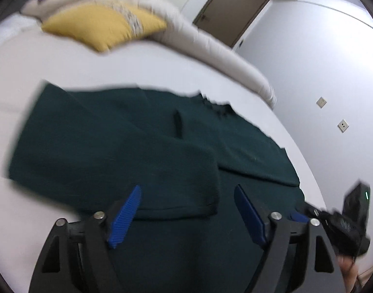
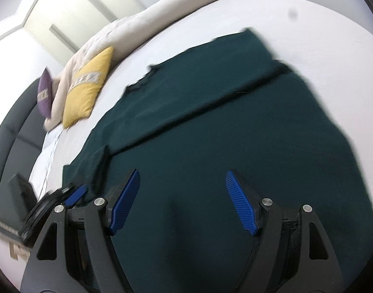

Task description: Fold small clothes

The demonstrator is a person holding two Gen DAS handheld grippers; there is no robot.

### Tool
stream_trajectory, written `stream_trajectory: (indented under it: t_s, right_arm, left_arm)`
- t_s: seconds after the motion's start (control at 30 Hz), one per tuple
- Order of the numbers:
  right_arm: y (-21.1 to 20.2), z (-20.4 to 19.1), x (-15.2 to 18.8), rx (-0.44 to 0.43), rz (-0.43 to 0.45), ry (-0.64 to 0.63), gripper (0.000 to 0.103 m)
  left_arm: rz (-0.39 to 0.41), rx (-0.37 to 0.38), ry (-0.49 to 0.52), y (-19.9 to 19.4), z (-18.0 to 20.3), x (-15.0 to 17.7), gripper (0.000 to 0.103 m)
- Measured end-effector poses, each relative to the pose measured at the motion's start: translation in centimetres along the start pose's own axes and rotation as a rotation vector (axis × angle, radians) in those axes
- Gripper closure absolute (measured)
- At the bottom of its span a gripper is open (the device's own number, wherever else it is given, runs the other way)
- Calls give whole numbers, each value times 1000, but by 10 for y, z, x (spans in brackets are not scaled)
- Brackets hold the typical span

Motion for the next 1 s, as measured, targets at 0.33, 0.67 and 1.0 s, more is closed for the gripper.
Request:
stream_trajectory:
  t_s: [0.33, 0.67, 1.0]
  right_arm:
    - [128, -124, -3, 17, -204, -213, 30]
    - [109, -164, -47, 24, -111, -434, 97]
    - [82, -93, -148, 83, 36, -384, 97]
  left_arm:
    - [50, -77, -176, -50, -112, -10, 25]
    - [79, -122, -166, -41, -121, -39, 25]
    - [44, -213, -103, 5, -118, -87, 25]
Point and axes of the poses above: each gripper's, at about its wrist camera, not at the fingertips, and y roughly the way its jaws point, z to its right, x to its underside, the point moved 9 cm from there along y, roughly the way its jaws point, and after that the axes turned 5 degrees about -y, right-handed, at the moved point
